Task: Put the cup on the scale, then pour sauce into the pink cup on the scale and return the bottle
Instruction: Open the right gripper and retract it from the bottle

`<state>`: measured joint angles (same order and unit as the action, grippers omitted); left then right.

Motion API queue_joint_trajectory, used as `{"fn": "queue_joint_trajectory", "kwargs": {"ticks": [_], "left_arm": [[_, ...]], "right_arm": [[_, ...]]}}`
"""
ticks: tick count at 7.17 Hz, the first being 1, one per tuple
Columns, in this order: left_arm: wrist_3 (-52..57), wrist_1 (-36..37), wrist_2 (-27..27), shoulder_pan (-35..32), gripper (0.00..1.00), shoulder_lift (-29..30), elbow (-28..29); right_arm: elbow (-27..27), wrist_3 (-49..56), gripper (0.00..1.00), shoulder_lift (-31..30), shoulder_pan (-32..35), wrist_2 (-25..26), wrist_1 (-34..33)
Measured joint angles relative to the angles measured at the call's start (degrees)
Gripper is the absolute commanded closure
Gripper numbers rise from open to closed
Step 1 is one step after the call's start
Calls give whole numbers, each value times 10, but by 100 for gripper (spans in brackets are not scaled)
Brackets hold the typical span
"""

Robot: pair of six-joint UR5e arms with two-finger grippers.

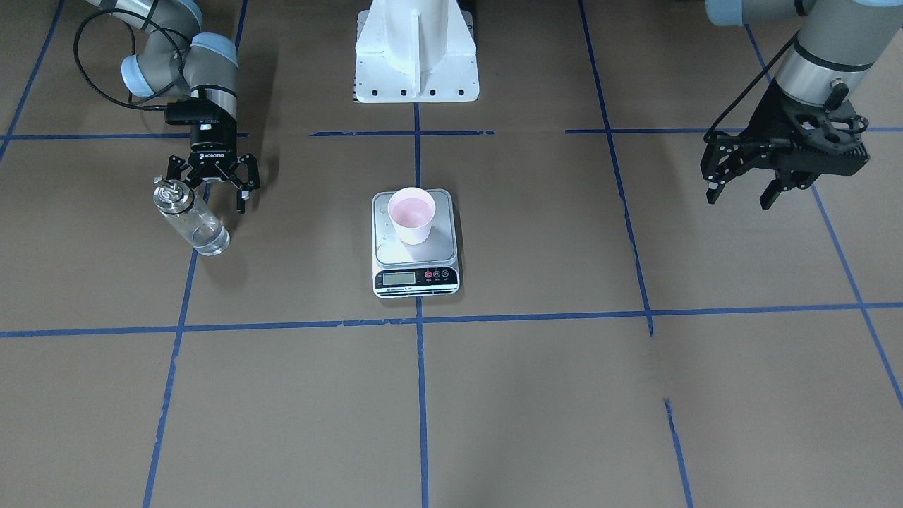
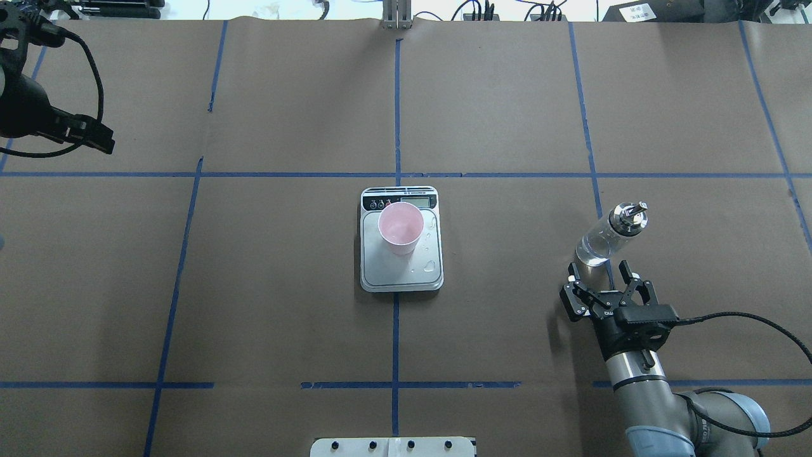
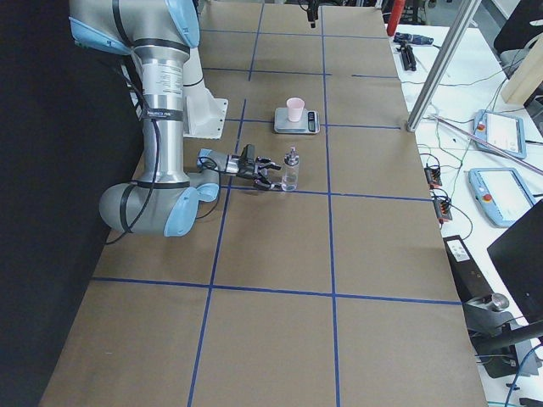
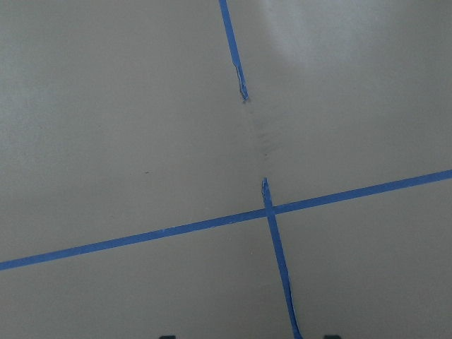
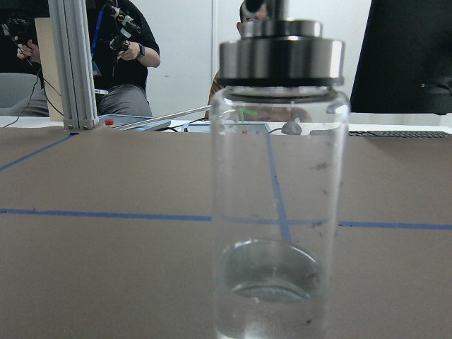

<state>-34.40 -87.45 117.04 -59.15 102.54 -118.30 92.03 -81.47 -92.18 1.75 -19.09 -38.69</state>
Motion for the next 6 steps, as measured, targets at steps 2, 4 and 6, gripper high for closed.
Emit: {"fn": "queue_joint_trajectory", "kwargs": {"ticks": [2, 4, 6], "left_arm": [[0, 0, 0, 1, 24, 0, 0], [0, 0, 0, 1, 24, 1, 0], [0, 0, 0, 2, 24, 1, 2]], "right_arm": [[0, 5, 0, -61, -27, -5, 103], [-1, 9, 0, -124, -41, -19, 189], [-3, 43, 0, -175, -42, -47, 275]]}}
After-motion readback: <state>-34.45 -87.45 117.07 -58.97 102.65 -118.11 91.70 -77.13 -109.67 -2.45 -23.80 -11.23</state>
